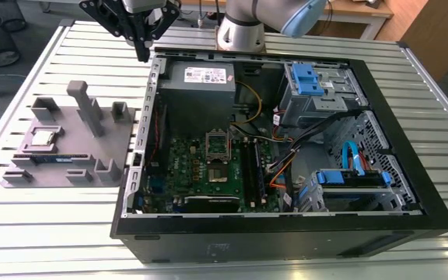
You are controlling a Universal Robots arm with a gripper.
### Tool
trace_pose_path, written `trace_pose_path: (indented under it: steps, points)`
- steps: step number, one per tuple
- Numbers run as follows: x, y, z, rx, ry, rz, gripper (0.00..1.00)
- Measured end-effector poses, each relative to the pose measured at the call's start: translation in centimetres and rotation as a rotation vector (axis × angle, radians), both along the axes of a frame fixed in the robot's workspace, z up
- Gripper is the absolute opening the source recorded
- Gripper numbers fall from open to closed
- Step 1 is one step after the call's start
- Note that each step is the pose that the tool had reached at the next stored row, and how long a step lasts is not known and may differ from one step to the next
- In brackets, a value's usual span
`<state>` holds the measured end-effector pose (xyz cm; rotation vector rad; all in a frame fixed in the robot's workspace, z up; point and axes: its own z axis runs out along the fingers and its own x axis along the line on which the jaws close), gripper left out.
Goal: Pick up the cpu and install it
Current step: 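Reach for the cpu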
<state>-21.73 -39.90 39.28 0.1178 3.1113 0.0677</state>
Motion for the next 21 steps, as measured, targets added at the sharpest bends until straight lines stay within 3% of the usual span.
trace_pose_path:
  steps: [21]
  points:
    - [-2.18, 0.00, -0.08, 0.0000, -0.0001, 0.000, 0.11]
